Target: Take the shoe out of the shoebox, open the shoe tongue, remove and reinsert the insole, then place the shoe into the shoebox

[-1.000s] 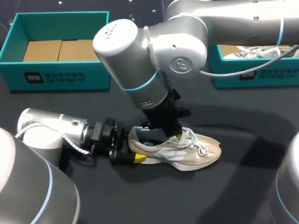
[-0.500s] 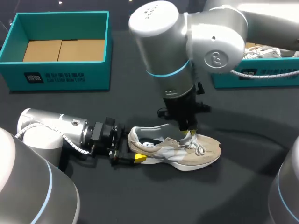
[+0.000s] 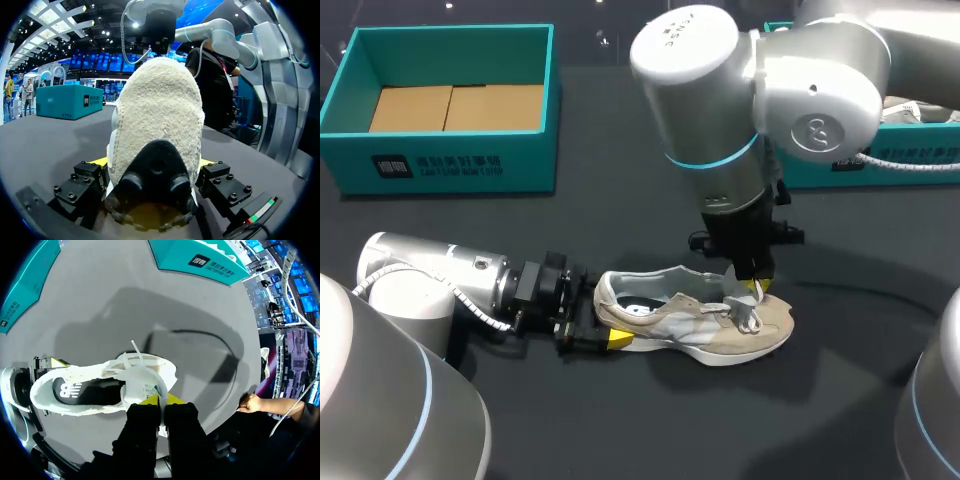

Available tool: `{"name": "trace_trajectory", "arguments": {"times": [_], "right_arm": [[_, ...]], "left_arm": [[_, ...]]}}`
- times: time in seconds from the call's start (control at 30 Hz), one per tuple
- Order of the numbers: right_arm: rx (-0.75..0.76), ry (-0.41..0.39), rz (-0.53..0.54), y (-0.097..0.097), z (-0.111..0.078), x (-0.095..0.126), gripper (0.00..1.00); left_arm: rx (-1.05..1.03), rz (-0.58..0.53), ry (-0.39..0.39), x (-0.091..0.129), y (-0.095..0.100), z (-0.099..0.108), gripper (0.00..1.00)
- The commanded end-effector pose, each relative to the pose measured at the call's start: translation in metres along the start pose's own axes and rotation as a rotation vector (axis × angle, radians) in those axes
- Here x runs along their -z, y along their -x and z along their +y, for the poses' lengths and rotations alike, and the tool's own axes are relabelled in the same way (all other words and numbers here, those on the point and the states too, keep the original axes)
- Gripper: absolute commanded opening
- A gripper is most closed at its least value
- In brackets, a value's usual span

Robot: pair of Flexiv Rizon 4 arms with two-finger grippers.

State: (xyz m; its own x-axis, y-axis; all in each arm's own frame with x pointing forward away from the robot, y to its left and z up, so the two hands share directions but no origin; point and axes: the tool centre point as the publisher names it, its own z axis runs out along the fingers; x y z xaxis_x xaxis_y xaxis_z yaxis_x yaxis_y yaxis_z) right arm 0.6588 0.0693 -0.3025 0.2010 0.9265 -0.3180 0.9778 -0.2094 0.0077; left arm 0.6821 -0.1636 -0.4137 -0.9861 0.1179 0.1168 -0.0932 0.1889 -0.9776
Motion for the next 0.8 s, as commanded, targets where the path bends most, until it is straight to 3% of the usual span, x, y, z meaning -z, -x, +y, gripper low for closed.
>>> {"name": "trace_trajectory", "arguments": {"times": [0.03, 0.13, 0.2, 0.33, 0.6, 0.7, 0.8], "right_arm": [[-0.294, -0.004, 0.02, 0.01, 0.001, -0.014, 0.0], [-0.287, -0.009, 0.023, 0.011, 0.003, -0.024, 0.0], [-0.287, -0.011, 0.028, 0.01, 0.003, -0.032, 0.11], [-0.29, -0.014, 0.038, 0.01, 0.004, -0.044, 0.2], [-0.313, -0.039, -0.026, 0.019, 0.009, -0.055, 0.33], [-0.317, -0.047, -0.043, 0.023, 0.009, -0.052, 0.36], [-0.305, -0.017, -0.057, 0.026, 0.007, -0.033, 0.35]], "left_arm": [[0.0, -0.004, -0.001, 0.001, -0.001, 0.003, 0.0], [0.0, -0.004, -0.001, 0.001, -0.001, 0.003, 0.0], [0.0, -0.004, -0.001, 0.001, -0.001, 0.003, 0.0], [0.0, -0.004, -0.001, 0.001, -0.001, 0.003, 0.0], [0.0, -0.004, -0.001, 0.001, -0.001, 0.003, 0.0], [0.0, -0.004, -0.001, 0.001, -0.001, 0.003, 0.0], [0.0, -0.004, -0.001, 0.001, -0.001, 0.003, 0.0]]}}
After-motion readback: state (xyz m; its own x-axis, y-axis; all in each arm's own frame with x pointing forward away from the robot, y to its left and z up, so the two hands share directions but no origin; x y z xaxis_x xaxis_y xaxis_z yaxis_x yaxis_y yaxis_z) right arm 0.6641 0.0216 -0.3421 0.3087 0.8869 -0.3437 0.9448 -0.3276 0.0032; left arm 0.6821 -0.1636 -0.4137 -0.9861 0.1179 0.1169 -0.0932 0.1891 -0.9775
